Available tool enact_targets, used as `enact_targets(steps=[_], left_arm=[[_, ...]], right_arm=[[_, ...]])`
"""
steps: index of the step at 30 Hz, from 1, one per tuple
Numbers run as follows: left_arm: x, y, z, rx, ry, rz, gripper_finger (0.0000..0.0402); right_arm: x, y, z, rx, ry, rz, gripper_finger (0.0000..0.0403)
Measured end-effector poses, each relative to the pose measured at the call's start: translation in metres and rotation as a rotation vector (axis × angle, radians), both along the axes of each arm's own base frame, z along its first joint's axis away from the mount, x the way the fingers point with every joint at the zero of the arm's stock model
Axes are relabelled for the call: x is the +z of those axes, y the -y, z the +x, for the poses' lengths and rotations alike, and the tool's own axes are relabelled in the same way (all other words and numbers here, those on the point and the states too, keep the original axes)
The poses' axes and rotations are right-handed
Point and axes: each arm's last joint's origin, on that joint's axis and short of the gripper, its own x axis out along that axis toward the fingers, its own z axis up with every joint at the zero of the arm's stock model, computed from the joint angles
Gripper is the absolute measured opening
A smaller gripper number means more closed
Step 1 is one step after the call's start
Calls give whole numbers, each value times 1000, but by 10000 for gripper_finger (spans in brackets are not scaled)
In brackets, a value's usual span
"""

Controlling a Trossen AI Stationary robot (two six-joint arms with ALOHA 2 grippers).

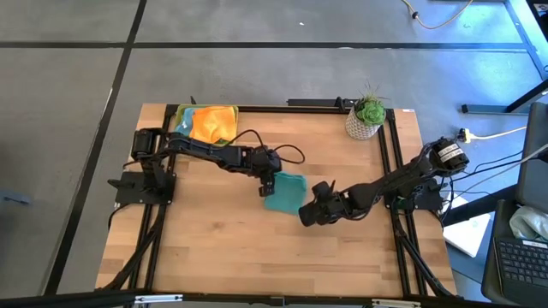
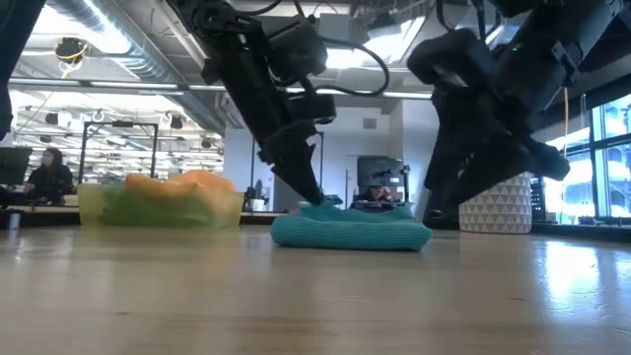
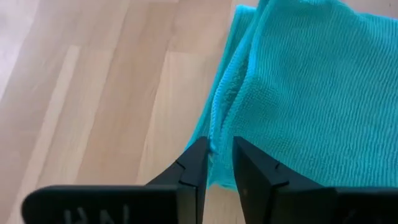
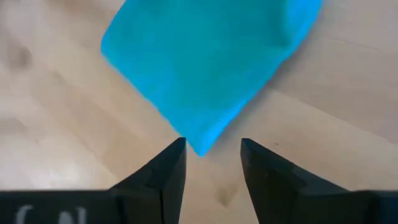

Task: Fold microfiber towels
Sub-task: Fold the blue towel, then put the folded blue towel into the yellow bin

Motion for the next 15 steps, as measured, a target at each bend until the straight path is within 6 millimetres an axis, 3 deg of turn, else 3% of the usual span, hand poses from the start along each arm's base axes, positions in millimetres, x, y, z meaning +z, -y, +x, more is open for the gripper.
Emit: enact_targets(steps=[3,7,11,15], left_arm=[[3,1,-5,2,-36,-4,69],[19,-3,-16,21,-58,-3,81],[37,-3,-28,26,-54,-9,96],[54,1,-37,36,-27,-69,103]], right_arm=[[-1,3,0,-149,47,70,163],[-23,11,-9,-307,143,210,197],[-42,19,-22,-399,237,328,225],[-47,31,-24,-438,290,357,231]])
